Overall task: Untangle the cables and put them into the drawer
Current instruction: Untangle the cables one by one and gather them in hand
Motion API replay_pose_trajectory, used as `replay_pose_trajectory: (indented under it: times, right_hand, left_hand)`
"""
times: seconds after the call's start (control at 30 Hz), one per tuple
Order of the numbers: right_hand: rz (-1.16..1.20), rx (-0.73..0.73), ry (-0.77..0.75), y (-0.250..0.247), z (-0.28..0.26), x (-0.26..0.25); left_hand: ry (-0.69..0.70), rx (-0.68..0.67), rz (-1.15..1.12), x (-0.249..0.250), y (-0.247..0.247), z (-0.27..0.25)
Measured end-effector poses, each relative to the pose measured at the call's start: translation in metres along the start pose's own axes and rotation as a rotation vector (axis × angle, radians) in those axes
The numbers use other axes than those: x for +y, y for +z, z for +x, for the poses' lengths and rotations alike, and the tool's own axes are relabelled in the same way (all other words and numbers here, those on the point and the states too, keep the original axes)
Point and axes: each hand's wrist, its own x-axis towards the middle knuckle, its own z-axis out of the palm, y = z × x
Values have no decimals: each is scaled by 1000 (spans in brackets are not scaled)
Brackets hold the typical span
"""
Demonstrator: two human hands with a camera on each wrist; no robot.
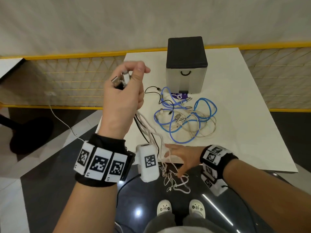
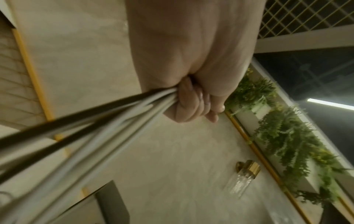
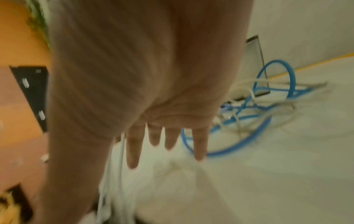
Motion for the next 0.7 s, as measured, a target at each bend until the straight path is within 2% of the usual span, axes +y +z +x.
replay_pose_trajectory:
  times: [0.07,0.1,0.2,0.27,0.33,0.47,0.53,0.6,0.63,0.7]
  right_hand:
    - [116,58,65,-24,-5,4]
    - [157,149,88,-34,-5,8]
    - [228,548,161,-55,3,18]
    - [251,727,239,-62,13,22]
    - [287,742,281,-63,26,26]
    - [348,573,353,-52,52,30]
    - [294,671,399,-51,60,27]
    - [176,797,371,-58,67,22]
    - [127,817,333,-64,72,20]
    - [92,718,324,-75,88,24]
  left_hand:
    - [-64,52,-1,-15,1,-1]
    - [-97,81,-12,-22,2,-1]
    - [-182,158,-31,-41,5,-5]
    - [-221,196,-33,-52,5,-7]
    - [-253,222,-30,-61,4,-8]
    - [-292,254,-21,-76,-1,-5]
    - [-310,276,-20,-81,-5,-4]
    - [-331,300,-23,-85,-9,-1]
    - [-340,309,-25,-87,-10,2]
    - [-347,309,-12,-91,-11,10]
